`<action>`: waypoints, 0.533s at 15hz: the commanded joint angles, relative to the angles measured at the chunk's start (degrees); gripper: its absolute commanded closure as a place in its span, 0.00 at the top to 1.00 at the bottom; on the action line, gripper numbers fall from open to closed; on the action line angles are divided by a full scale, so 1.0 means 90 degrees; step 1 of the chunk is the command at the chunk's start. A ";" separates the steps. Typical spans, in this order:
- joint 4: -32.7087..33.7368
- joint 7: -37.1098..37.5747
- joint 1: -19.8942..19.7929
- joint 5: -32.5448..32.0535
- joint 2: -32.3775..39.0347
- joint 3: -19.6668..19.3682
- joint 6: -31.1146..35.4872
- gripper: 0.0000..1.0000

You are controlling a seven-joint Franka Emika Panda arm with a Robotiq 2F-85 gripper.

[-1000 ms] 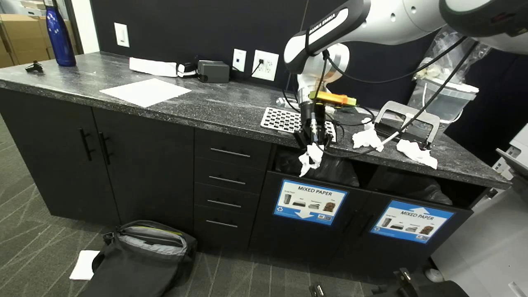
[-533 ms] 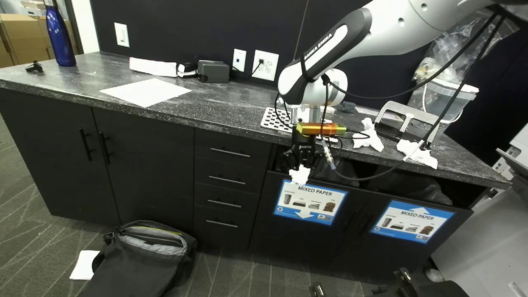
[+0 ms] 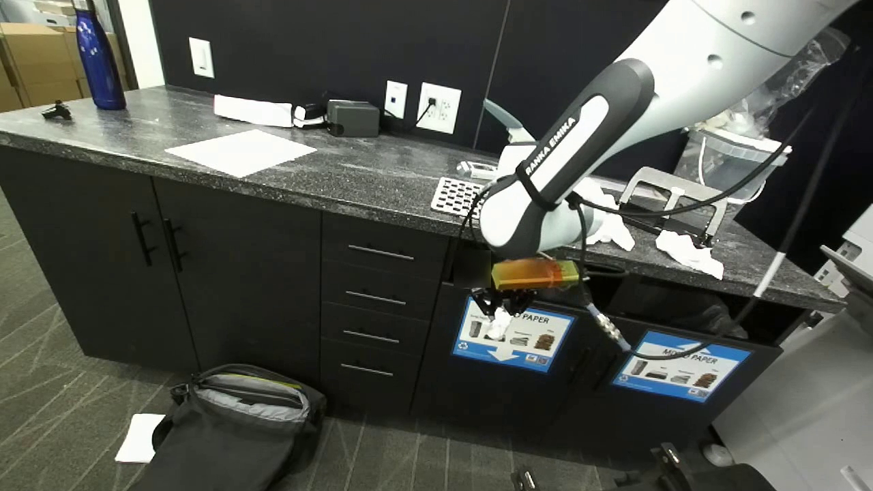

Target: Pick up the papers from the counter and throw them in the bin

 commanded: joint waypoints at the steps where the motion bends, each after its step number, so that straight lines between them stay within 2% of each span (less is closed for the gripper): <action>1: -0.1156 0.1343 0.0299 -0.1295 -0.0315 -0.0489 0.1774 0.10; 3: -0.1320 0.2298 0.0705 -0.2224 -0.0043 -0.1160 0.2809 0.10; 5: -0.1211 0.3135 0.1428 -0.2982 0.0416 -0.2243 0.3841 0.10; 6: -0.1043 0.3345 0.1711 -0.3074 0.0682 -0.2704 0.4305 0.10; 8: -0.0908 0.3436 0.2451 -0.2495 0.1282 -0.3610 0.5348 0.10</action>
